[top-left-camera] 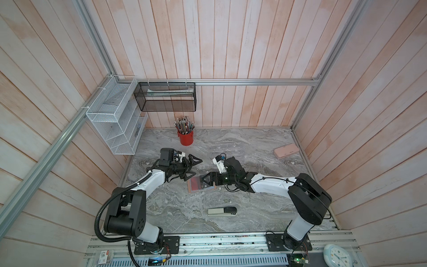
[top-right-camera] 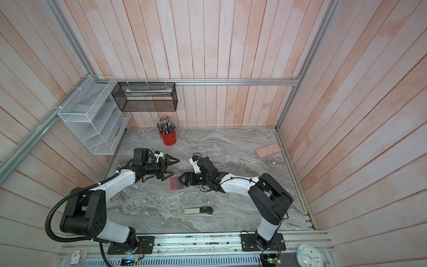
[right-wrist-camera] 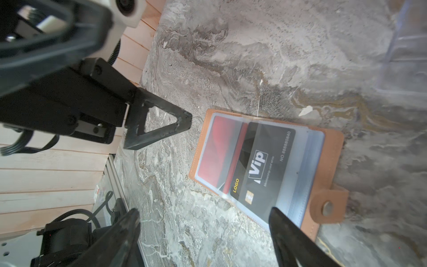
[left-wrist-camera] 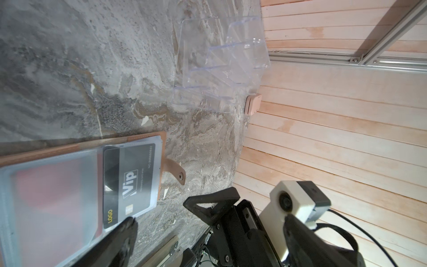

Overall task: Take the credit cards out of the card holder
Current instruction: Move the card holder to the center of the table, then take out the credit card from the card slot.

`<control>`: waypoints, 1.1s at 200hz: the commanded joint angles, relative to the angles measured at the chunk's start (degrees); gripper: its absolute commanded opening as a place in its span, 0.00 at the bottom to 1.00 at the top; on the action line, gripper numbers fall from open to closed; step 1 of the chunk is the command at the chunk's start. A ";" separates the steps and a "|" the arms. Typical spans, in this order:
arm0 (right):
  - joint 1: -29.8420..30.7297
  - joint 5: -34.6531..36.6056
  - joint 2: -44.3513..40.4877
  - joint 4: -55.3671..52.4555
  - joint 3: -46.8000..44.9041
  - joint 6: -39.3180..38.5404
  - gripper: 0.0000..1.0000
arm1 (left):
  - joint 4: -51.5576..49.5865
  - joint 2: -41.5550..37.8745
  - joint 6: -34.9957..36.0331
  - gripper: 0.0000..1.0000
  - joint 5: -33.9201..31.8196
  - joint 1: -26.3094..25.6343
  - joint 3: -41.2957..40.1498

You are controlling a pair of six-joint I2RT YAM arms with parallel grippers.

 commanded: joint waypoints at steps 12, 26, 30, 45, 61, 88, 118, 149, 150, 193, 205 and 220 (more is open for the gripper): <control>0.09 -4.96 3.41 6.53 -1.20 1.32 0.88 | 4.66 4.12 -1.48 1.00 1.28 -0.10 -1.81; -0.14 -5.54 4.19 8.16 -1.93 1.70 0.88 | 4.79 5.05 -1.07 1.00 1.15 -0.13 -1.76; -0.21 -5.69 4.49 8.71 -2.17 1.84 0.88 | 4.76 5.38 -1.03 1.00 1.23 -0.12 -1.74; -0.82 -6.69 5.65 11.33 -3.41 3.07 0.88 | 4.51 6.30 -0.72 1.00 1.30 -0.09 -1.49; -1.49 -7.31 6.66 13.39 -4.62 3.99 0.88 | 4.48 6.98 -0.66 1.00 1.07 -0.14 -1.21; -2.01 -7.17 8.10 13.68 -5.39 4.31 0.88 | 5.02 8.09 -1.15 1.00 0.80 -0.44 -0.93; -3.40 -7.60 9.57 15.27 -6.70 5.82 0.87 | 4.76 9.50 -1.02 1.00 0.71 -1.19 0.05; -3.78 -7.94 10.02 15.52 -6.91 5.98 0.87 | 3.37 10.76 -0.08 1.00 -0.08 -2.09 1.46; -3.78 -7.95 10.06 15.50 -6.90 6.01 0.87 | 3.36 10.84 -0.03 1.00 -0.08 -2.09 1.46; -3.86 -8.31 10.73 16.23 -7.06 6.48 0.87 | 4.01 12.93 0.20 1.00 -0.43 -2.02 0.79; -3.86 -8.31 10.66 16.53 -7.24 6.48 0.87 | 4.75 13.24 -0.04 0.99 -0.39 -2.01 0.13; -3.86 -8.31 10.81 16.54 -7.24 6.55 0.86 | 5.62 13.54 -0.33 0.96 0.00 -2.06 -0.71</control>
